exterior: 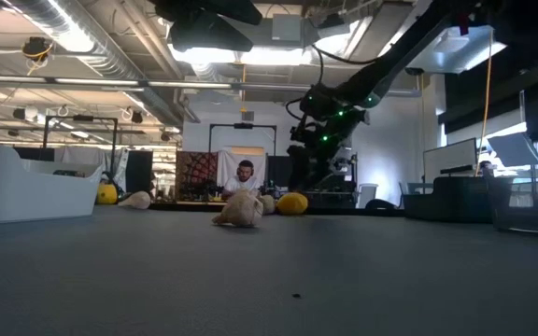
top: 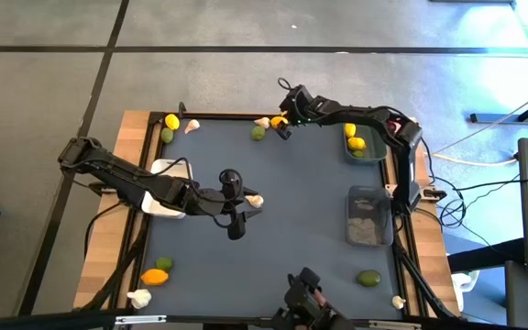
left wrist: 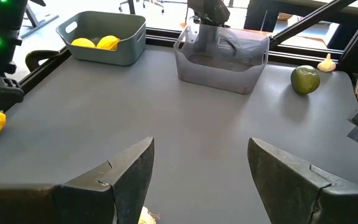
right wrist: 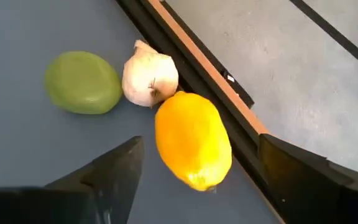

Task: Sort produce into baskets
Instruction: Put the lemon into the blue bin

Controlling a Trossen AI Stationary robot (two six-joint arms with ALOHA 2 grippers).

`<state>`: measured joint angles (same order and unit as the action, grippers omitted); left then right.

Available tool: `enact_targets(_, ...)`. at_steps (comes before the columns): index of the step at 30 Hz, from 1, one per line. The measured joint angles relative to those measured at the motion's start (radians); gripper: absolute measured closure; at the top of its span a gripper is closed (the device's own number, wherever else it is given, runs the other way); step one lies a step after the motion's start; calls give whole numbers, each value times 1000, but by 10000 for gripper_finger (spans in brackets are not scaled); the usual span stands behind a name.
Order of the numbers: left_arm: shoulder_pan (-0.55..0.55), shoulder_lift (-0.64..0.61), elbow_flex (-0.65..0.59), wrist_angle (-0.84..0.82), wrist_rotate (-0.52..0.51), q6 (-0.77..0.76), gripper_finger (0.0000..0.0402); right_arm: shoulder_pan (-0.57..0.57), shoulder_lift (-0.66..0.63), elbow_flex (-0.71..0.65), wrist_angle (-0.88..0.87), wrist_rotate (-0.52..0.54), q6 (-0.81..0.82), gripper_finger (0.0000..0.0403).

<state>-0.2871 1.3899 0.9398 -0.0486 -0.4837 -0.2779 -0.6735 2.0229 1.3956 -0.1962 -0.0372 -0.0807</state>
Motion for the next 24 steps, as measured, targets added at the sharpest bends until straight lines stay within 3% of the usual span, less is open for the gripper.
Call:
enact_targets(6,0,0,0,0,0,0,147,0,40,0,91,-7,-3,86)
enact_targets(13,1,0,0,0,0,-1,147,-1,77,0,66,-35,-3,99)
enact_targets(17,5,0,0,0,0,-9,147,0,96,0,50,-35,-3,135)
enact_targets(24,6,0,0,0,0,-14,147,0,96,0,73,-35,-6,238)
